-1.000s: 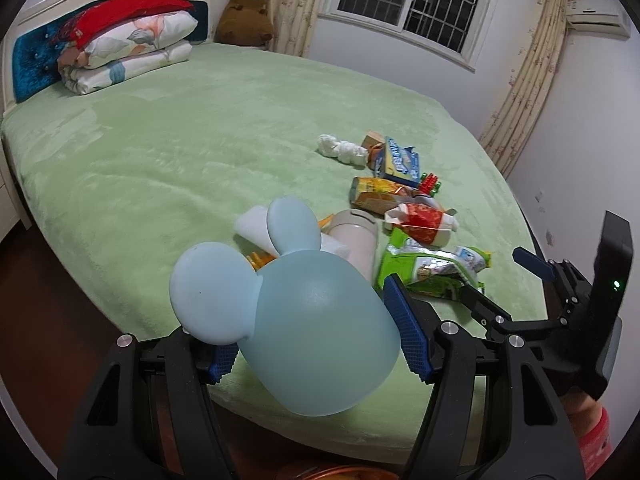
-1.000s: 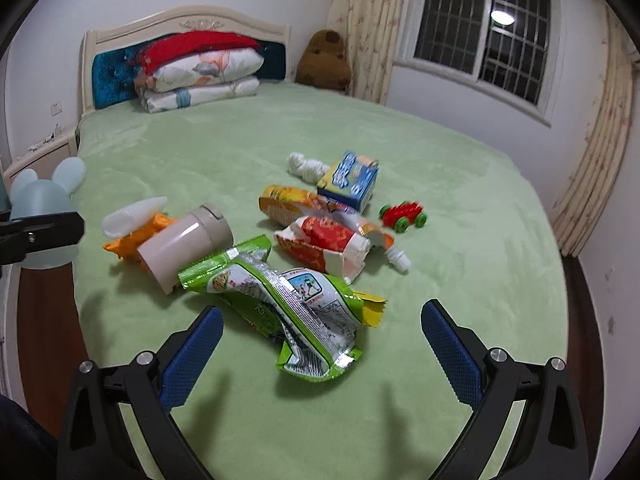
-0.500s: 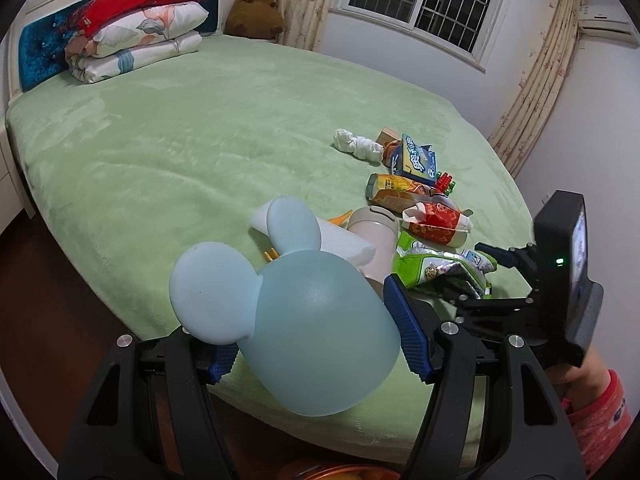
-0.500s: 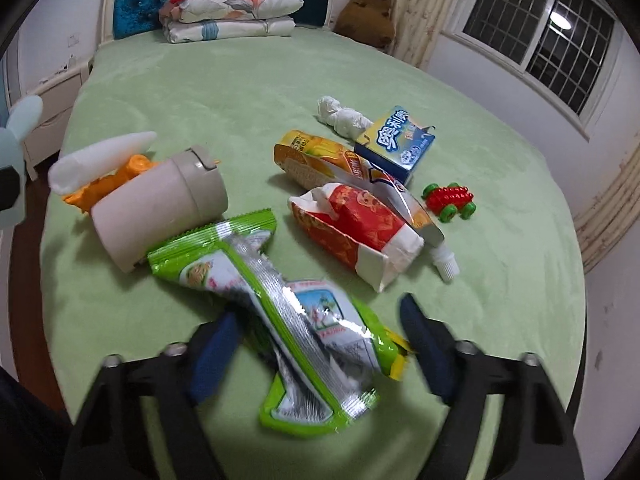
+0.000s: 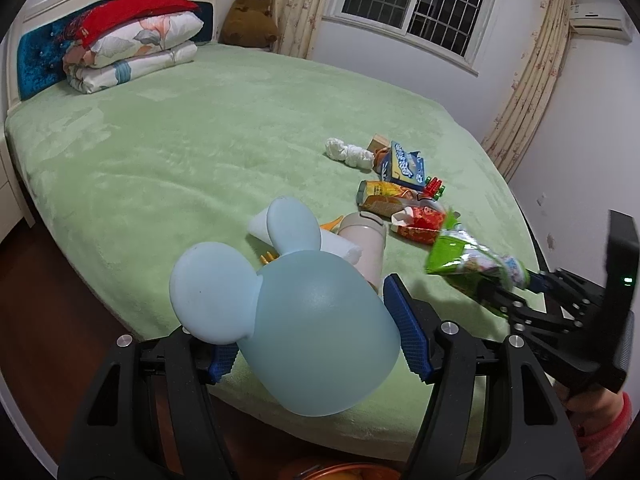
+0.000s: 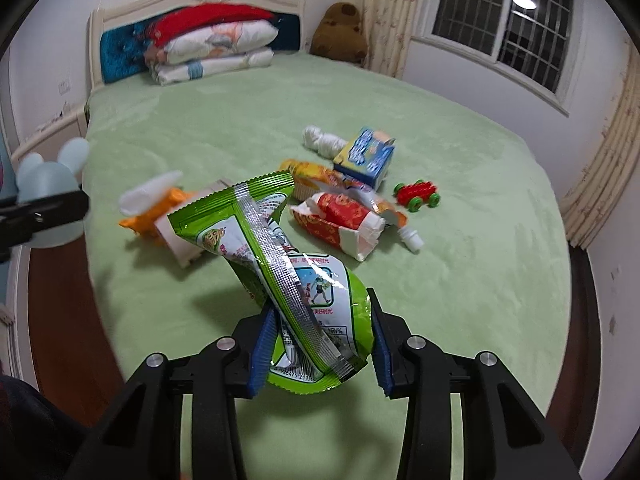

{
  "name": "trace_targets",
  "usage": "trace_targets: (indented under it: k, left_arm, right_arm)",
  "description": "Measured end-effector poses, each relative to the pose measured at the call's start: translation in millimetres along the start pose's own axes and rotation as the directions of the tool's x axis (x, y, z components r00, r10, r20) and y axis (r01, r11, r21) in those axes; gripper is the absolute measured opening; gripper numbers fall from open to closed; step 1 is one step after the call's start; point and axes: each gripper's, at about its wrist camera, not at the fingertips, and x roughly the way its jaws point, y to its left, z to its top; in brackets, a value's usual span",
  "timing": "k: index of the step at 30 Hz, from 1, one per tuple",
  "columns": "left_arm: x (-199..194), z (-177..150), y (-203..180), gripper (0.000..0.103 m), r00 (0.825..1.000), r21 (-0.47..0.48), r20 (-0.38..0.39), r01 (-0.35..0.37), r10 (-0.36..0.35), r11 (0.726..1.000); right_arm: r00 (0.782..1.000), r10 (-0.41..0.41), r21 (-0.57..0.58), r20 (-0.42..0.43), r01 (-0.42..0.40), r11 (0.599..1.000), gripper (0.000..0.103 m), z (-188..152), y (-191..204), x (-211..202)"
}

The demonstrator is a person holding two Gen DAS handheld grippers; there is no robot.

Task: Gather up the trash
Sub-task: 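Grasp the green snack bag with the right gripper while the left holds the cup, then lower both held items into the orange bucket and open both grippers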

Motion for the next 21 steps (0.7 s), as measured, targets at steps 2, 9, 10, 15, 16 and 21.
trace_targets:
  k: [2,9,10,15,16,21]
  left_arm:
    - [-4,-1,-3,0.064,1.0,0.008,0.009,-0.001,0.001,1.0]
    - [-19,-14,-13,0.064,1.0,0.058,0.003,-0.006,0.005,0.998]
    - [-21,-18,-15,0.064,1.0,0.065,-0.004,-0.009,0.009,0.998]
    - [-35,-41,-21,0.064,0.999,0.089,-0.041,-0.003,0.007,0.996]
    - [-38,-47,-21,0.064,0.998,0.093,-0.057,0.0,0.005,0.996]
    - [-49,-85,-24,0.064,0.988,0.138,-0.154,0.039,-0.018,0.99]
  right_arm:
    - [1.0,0.013,0.028,0.022,-0.014,1.0,0.041,-3,-1,-16]
    - [0.996,0.075,0.068,0.051,-0.078,0.995,0.041,-26,1,-54]
    - [0.995,0.083,0.071,0.048,-0.086,0.994,0.041,-31,2,-58]
    - [0.991,0.13,0.089,0.038,-0.133,0.987,0.042,-54,8,-70]
    - [0.988,0.148,0.09,0.036,-0.151,0.984,0.042,-60,10,-74]
    - [0.98,0.2,0.064,-0.014,-0.199,0.978,0.042,-90,28,-82]
